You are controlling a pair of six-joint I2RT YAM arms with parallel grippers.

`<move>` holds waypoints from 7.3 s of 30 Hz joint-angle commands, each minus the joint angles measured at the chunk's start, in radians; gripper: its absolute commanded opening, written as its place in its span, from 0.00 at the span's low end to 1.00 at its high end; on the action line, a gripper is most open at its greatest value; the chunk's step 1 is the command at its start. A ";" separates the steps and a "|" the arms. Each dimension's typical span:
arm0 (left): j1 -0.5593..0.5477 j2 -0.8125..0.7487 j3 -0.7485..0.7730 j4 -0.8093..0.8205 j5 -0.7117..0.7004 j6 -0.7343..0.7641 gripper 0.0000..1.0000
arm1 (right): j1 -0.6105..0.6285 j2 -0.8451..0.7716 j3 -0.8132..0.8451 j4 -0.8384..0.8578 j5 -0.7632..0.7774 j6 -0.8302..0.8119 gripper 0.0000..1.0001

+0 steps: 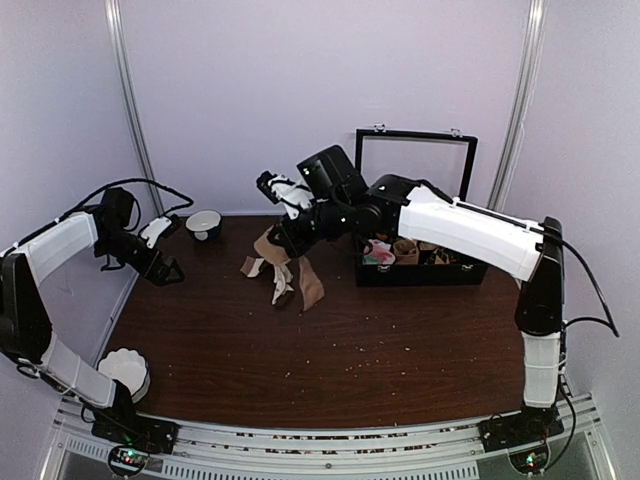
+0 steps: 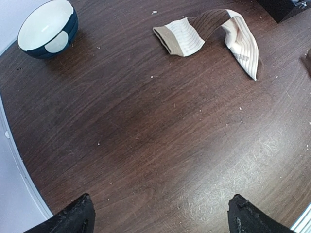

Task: Roll the socks
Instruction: Pick up the sock from the sock, then place the sock at the center of the board, then flatten out the sock at the center of the board, then roll the sock at the center of the board.

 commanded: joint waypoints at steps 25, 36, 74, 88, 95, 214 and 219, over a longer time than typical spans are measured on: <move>-0.034 -0.038 0.033 -0.030 0.043 -0.003 0.98 | 0.209 -0.387 -0.708 0.583 -0.151 0.538 0.00; -0.040 -0.056 0.031 -0.050 0.032 0.015 0.98 | 0.121 -0.335 -0.866 0.818 -0.206 0.793 0.00; -0.483 0.093 -0.013 0.036 0.031 0.070 0.98 | 0.272 -0.273 -0.890 0.106 0.871 -0.205 0.69; -0.408 0.095 -0.042 -0.047 0.056 0.101 0.98 | 0.317 -0.069 -0.692 0.225 0.965 -0.500 0.68; -0.346 0.082 -0.009 -0.102 0.057 0.130 0.98 | 0.342 -0.030 -0.671 0.144 0.913 -0.560 0.67; -0.506 -0.055 -0.135 -0.122 0.125 0.344 0.98 | 0.139 -0.138 -1.033 0.794 -0.011 0.081 0.00; -0.568 -0.012 -0.154 0.047 0.182 0.301 0.98 | 0.074 -0.101 -1.010 0.830 -0.214 0.229 0.00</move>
